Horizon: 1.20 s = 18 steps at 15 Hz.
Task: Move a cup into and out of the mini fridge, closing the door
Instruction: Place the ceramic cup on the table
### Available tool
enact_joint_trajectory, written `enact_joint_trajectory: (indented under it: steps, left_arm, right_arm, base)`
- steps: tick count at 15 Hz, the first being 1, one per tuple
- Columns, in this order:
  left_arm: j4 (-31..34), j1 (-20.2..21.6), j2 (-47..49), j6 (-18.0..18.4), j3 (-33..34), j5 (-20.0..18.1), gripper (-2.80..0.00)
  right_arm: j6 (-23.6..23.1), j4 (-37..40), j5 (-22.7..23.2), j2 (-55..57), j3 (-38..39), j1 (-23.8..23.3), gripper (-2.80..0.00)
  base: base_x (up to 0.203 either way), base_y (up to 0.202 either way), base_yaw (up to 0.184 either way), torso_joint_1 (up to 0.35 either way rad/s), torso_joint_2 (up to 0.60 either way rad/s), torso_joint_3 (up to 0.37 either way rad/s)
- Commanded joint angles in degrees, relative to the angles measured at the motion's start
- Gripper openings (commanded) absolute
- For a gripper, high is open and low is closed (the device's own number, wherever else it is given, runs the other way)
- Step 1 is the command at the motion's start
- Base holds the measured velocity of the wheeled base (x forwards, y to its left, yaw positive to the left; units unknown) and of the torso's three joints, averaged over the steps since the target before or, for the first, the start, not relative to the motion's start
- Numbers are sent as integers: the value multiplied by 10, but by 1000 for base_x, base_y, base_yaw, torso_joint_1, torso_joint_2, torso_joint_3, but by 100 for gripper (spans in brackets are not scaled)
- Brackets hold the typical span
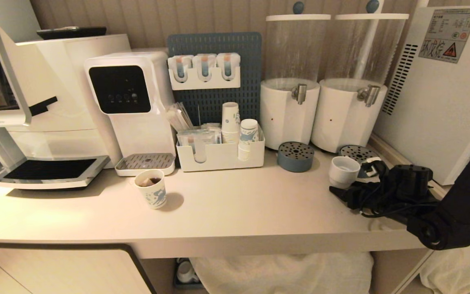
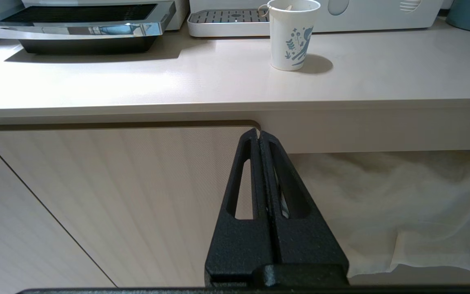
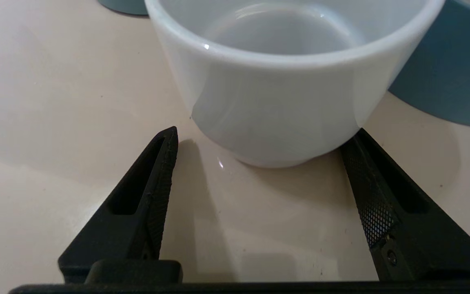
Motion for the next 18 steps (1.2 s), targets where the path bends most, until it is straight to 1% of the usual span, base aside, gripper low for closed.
enact_joint_trajectory:
  steps: [1, 6, 9, 14, 16, 18]
  left_arm:
    - [0, 0, 0, 0, 1, 0, -280]
    - [0, 0, 0, 0, 0, 0, -280]
    - [0, 0, 0, 0, 1, 0, -280]
    - [0, 0, 0, -1, 0, 0, -280]
    - [0, 0, 0, -1, 0, 0, -280]
    - [0, 0, 0, -1, 1, 0, -280]
  right_arm:
    - [0, -2, 1, 0, 3, 0, 0]
    - [-4, -7, 14, -23, 34, -1, 0]
    - [-7, -11, 14, -39, 56, -5, 0]
    - [-14, -86, 16, -60, 131, -9, 0]
    - [-14, -100, 28, -85, 156, -14, 0]
    - [-13, -110, 31, -120, 185, -17, 0]
  base:
    - [0, 0, 0, 0, 0, 0]
    - [0, 0, 0, 0, 0, 0]
    - [0, 0, 0, 0, 0, 0]
    - [0, 0, 0, 0, 0, 0]
    - [0, 0, 0, 0, 0, 0]
    - [0, 0, 0, 0, 0, 0]
